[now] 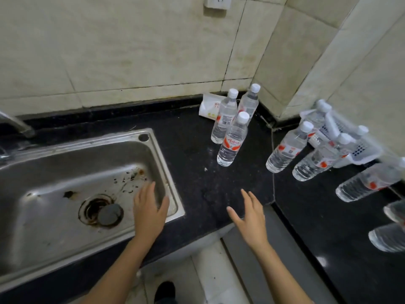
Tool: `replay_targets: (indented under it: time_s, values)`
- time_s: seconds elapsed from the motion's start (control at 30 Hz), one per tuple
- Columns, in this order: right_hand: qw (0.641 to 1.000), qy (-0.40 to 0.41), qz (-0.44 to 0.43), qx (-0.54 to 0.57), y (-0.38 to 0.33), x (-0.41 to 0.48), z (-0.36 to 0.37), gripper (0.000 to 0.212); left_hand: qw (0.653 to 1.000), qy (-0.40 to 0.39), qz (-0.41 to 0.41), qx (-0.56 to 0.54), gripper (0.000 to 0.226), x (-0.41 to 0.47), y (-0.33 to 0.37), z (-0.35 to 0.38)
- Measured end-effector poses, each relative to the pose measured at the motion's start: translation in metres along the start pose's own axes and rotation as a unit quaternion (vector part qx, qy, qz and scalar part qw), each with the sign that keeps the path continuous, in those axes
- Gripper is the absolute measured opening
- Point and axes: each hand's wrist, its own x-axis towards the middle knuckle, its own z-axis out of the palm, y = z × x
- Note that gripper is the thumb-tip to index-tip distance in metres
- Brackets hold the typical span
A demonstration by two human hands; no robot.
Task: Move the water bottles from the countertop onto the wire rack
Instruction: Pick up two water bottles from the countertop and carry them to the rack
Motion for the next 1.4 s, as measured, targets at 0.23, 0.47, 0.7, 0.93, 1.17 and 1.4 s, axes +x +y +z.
replay_targets:
  time_s: [0.23, 0.47, 0.7, 0.93, 1.17, 1.4]
  values:
    - [1.000, -0.007, 0.020, 0.008, 0.015, 0.046, -0.004, 0.074, 1.000, -0.024, -0.005, 0.010, 0.055, 0.044, 0.025, 0.043]
    - [0.994, -0.010, -0.025, 0.105, 0.005, 0.134, -0.018, 0.094, 0.999, 0.019, -0.020, 0.020, 0.056, 0.082, 0.060, 0.072]
    - [0.974, -0.019, -0.046, 0.220, -0.019, 0.201, -0.019, 0.119, 0.994, 0.085, -0.064, 0.017, 0.059, 0.108, 0.102, 0.098]
    - [0.955, -0.033, 0.005, 0.294, -0.022, 0.226, -0.004, 0.077, 0.994, 0.084, -0.062, 0.038, 0.061, 0.126, 0.106, 0.104]
    - [0.971, 0.010, 0.042, 0.234, -0.001, 0.213, -0.016, 0.074, 1.000, 0.000, -0.011, -0.021, 0.070, 0.177, 0.133, 0.117]
    - [0.962, 0.063, 0.096, 0.248, 0.035, 0.191, -0.034, 0.076, 0.989, -0.032, 0.056, -0.133, 0.098, 0.230, 0.193, 0.142]
